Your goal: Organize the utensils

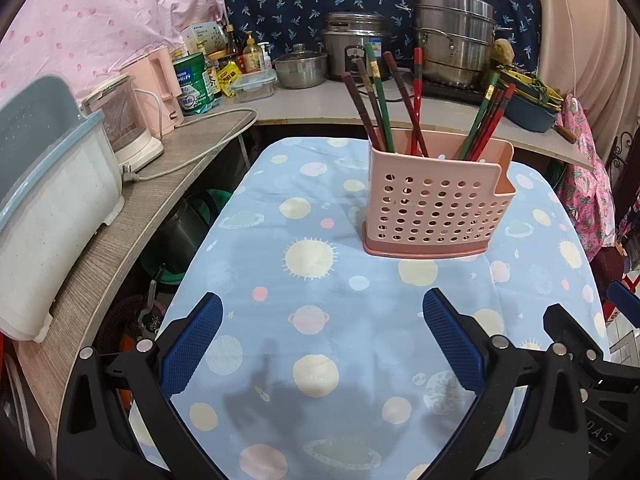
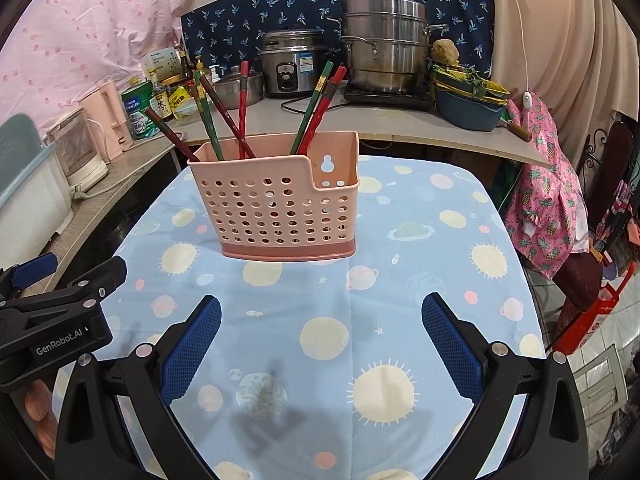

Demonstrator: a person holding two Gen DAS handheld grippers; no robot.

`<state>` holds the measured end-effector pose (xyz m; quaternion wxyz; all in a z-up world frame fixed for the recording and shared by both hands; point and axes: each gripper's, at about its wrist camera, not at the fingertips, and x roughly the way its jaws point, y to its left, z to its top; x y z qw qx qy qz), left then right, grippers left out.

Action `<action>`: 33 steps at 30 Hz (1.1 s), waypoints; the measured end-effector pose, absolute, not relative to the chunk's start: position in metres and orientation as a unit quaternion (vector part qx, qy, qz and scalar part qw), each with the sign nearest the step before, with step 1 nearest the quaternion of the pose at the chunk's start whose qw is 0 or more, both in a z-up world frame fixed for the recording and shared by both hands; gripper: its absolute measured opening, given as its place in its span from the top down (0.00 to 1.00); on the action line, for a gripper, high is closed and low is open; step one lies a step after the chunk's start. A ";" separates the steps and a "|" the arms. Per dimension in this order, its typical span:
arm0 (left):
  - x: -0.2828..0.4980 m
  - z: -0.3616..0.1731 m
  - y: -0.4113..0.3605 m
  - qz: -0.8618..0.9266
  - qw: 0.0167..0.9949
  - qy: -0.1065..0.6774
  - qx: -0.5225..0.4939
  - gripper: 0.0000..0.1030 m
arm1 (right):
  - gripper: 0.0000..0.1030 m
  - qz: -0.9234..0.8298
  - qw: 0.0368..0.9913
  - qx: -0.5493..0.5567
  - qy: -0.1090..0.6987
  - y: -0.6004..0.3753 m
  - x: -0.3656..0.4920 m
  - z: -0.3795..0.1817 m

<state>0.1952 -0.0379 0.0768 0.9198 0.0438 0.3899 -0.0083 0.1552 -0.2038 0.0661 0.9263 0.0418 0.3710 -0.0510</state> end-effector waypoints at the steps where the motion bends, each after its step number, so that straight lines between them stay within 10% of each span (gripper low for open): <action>1: 0.196 0.076 -0.037 -0.007 0.919 0.391 0.043 0.07 | 0.06 -0.051 0.926 0.042 0.371 -0.205 0.156 0.066; 33: 0.198 0.079 -0.040 -0.003 0.924 0.378 0.059 0.07 | 0.06 -0.056 0.925 0.044 0.374 -0.207 0.160 0.060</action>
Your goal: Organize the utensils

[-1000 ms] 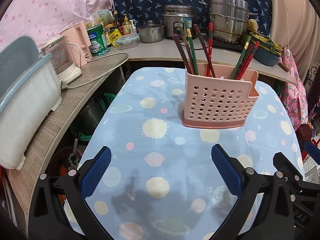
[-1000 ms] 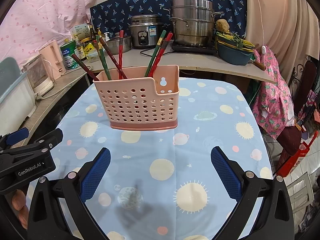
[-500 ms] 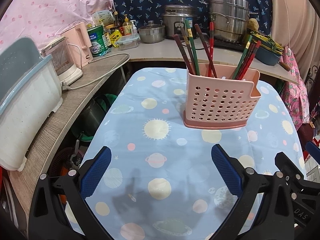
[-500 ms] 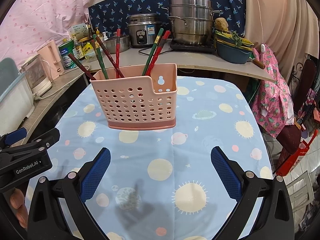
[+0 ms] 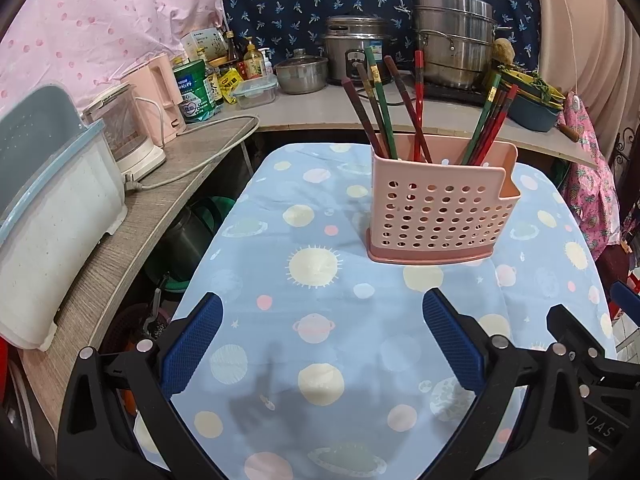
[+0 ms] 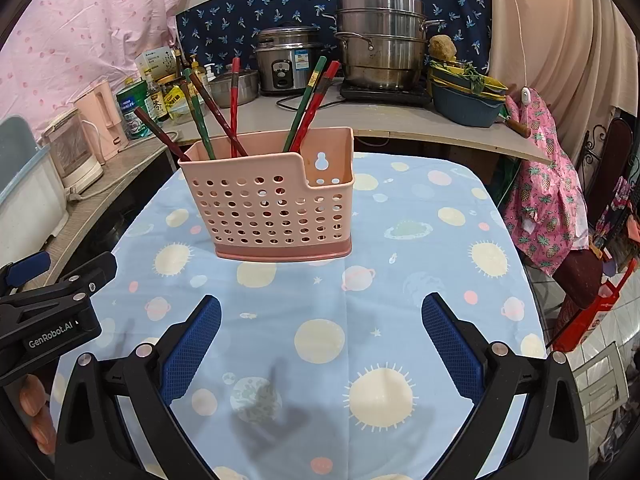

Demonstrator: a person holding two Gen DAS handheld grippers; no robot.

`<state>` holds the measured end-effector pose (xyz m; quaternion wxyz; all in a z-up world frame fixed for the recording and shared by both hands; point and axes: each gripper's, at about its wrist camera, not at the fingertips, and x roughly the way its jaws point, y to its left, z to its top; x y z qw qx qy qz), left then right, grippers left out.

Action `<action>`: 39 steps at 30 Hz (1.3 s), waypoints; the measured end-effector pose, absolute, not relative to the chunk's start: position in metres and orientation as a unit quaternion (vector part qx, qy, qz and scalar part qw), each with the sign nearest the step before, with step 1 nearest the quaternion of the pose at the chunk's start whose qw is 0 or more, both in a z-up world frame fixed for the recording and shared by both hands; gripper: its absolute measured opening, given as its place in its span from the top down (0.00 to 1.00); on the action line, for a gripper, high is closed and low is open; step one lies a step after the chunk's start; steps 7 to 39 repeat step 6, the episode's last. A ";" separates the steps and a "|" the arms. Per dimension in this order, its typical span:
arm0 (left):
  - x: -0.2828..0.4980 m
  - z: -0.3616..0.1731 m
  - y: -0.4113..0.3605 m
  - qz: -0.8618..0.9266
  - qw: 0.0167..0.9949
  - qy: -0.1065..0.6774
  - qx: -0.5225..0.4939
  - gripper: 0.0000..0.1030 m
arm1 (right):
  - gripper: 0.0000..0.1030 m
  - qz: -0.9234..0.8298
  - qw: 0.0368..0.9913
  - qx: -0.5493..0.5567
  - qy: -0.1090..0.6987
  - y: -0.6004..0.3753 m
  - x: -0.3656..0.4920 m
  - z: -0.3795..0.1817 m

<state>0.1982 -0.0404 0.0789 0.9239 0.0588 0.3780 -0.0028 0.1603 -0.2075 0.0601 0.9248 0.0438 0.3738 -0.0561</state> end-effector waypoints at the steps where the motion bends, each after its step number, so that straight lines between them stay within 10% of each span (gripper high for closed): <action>1: 0.198 0.079 -0.041 0.001 0.925 0.376 0.060 0.07 | 0.06 -0.056 0.925 0.044 0.374 -0.207 0.160 0.060; 39: 0.201 0.078 -0.043 -0.004 0.924 0.377 0.060 0.07 | 0.06 -0.058 0.925 0.047 0.373 -0.209 0.162 0.060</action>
